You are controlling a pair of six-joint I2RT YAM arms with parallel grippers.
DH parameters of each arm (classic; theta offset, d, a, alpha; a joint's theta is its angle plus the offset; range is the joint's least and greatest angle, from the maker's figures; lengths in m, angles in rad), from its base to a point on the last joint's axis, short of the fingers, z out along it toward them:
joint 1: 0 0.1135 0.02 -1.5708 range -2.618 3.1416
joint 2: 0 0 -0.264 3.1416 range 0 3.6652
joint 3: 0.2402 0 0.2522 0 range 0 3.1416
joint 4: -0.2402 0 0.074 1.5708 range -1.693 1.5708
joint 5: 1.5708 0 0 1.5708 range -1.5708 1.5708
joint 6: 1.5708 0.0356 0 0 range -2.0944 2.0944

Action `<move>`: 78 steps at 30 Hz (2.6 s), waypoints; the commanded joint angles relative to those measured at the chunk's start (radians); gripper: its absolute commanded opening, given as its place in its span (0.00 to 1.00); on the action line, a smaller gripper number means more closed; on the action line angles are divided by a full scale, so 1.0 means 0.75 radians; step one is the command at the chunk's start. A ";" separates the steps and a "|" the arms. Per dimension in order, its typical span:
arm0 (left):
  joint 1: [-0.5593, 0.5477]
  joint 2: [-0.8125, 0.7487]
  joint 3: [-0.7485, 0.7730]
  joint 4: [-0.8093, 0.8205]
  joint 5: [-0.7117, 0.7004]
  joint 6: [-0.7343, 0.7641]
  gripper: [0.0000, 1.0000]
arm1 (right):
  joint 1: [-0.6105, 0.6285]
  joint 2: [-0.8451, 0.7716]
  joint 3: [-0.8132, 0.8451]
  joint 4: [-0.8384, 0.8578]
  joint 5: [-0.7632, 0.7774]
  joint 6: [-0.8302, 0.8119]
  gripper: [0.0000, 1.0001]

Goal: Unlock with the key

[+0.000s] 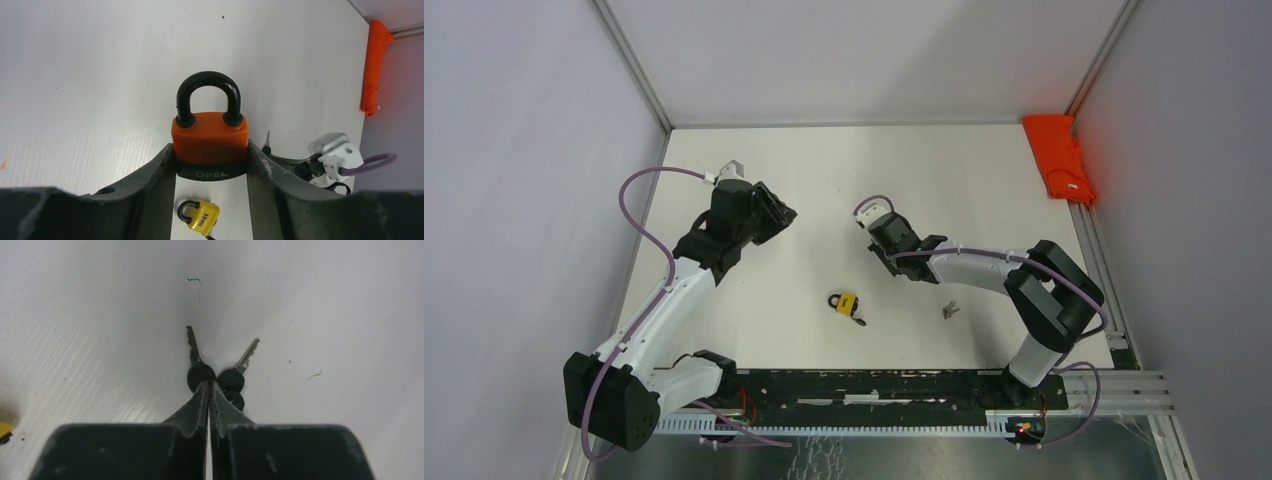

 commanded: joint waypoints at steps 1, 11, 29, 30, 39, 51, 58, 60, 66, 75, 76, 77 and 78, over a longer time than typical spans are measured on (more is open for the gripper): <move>0.005 -0.038 0.011 0.083 -0.004 0.070 0.02 | 0.000 -0.113 -0.018 0.003 0.034 0.009 0.00; 0.003 -0.041 0.005 0.081 0.000 0.075 0.02 | -0.028 -0.037 0.047 -0.027 -0.100 -0.019 0.27; 0.003 -0.046 -0.017 0.093 0.007 0.068 0.02 | -0.173 0.069 -0.045 0.060 -0.478 0.001 0.35; 0.003 -0.046 -0.020 0.095 0.007 0.067 0.02 | -0.171 0.079 -0.044 0.054 -0.477 0.002 0.34; 0.004 -0.044 -0.030 0.105 0.013 0.072 0.02 | -0.170 0.164 -0.015 -0.052 -0.464 -0.016 0.32; 0.003 -0.046 -0.041 0.110 0.028 0.071 0.02 | -0.166 0.168 0.008 -0.045 -0.472 -0.020 0.00; 0.004 -0.035 -0.038 0.115 0.037 0.071 0.02 | -0.167 0.144 0.018 -0.036 -0.491 -0.027 0.16; 0.003 -0.035 -0.038 0.116 0.038 0.073 0.02 | -0.166 0.132 0.014 -0.034 -0.497 -0.029 0.20; 0.004 -0.036 -0.037 0.119 0.039 0.075 0.02 | -0.166 0.085 -0.025 -0.035 -0.560 -0.029 0.26; 0.005 -0.038 -0.036 0.122 0.050 0.077 0.02 | -0.166 0.061 -0.023 -0.026 -0.672 -0.046 0.36; 0.005 -0.042 -0.037 0.121 0.049 0.077 0.02 | -0.166 0.053 -0.026 -0.019 -0.679 -0.042 0.38; 0.005 -0.044 -0.038 0.122 0.048 0.077 0.02 | -0.166 0.046 -0.031 -0.010 -0.698 -0.042 0.40; 0.003 -0.046 -0.038 0.124 0.050 0.077 0.02 | -0.166 0.042 -0.031 -0.005 -0.714 -0.041 0.41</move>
